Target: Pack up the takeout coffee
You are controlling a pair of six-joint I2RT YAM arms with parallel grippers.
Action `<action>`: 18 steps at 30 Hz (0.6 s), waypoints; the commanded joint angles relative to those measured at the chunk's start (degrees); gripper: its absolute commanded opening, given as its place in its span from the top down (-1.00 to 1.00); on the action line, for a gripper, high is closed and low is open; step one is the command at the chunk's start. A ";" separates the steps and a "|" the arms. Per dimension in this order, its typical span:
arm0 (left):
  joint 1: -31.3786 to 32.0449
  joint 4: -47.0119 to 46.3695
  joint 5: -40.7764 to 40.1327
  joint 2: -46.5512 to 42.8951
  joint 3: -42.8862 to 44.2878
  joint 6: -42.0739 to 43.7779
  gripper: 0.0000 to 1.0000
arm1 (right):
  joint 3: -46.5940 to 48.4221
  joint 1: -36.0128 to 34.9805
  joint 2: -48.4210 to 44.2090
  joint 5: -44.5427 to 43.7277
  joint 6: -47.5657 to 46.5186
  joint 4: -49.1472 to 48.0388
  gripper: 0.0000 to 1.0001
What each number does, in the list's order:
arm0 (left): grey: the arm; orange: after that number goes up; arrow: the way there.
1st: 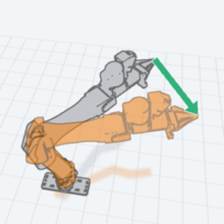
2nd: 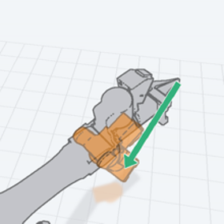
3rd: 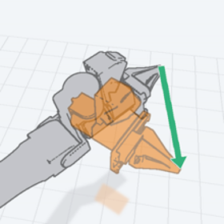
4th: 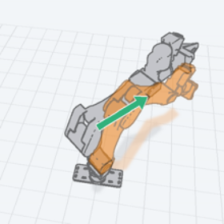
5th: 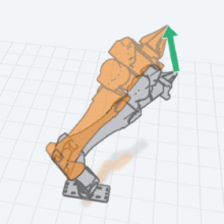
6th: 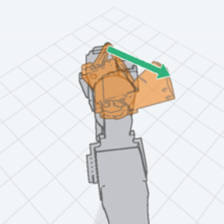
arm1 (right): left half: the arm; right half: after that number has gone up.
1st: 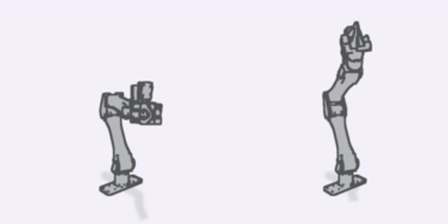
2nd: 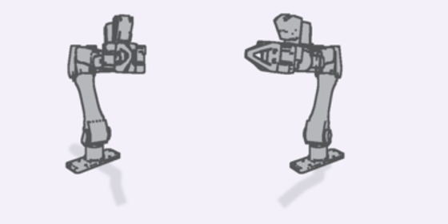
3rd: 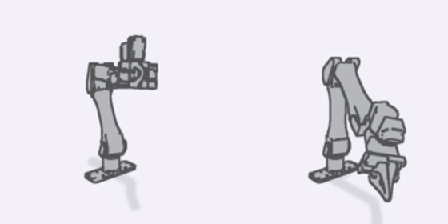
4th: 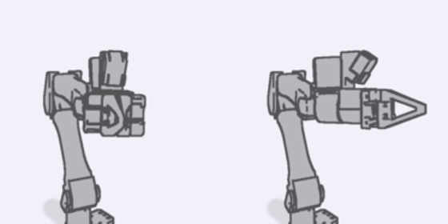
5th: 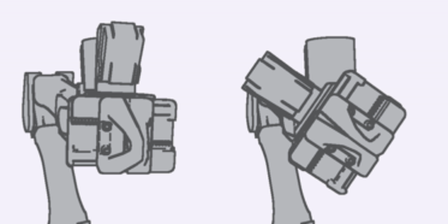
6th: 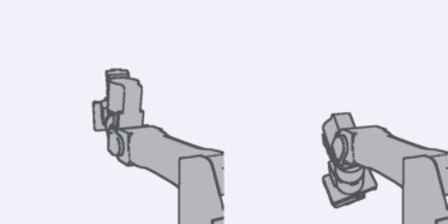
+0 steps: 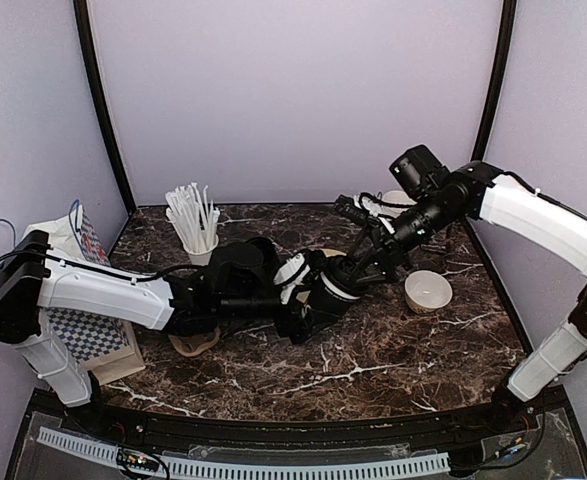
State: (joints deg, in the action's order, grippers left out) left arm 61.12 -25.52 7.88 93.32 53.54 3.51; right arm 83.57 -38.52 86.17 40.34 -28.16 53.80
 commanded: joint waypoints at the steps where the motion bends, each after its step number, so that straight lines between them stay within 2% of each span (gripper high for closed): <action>1: -0.32 0.88 -4.09 -1.16 1.22 -0.63 -0.83 | 0.89 2.58 1.10 0.90 1.05 1.73 -0.44; 5: -0.33 1.14 -4.61 -3.61 -1.75 -0.04 -0.97 | 0.36 5.96 0.23 -0.75 0.33 3.31 -0.43; 12: -0.30 3.85 -5.23 -7.25 -4.20 0.77 -0.98 | -2.68 13.57 -3.86 -5.81 -0.58 5.74 -0.42; 18: -0.32 3.87 -5.70 -8.28 -5.14 0.93 -0.98 | -3.00 23.07 -7.17 -11.28 -2.08 10.32 -0.41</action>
State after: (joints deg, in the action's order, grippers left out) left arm 60.97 -22.31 3.05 87.29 49.52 3.86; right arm 80.64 -20.51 81.91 33.65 -28.62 60.40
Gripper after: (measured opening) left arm 0.988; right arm 0.710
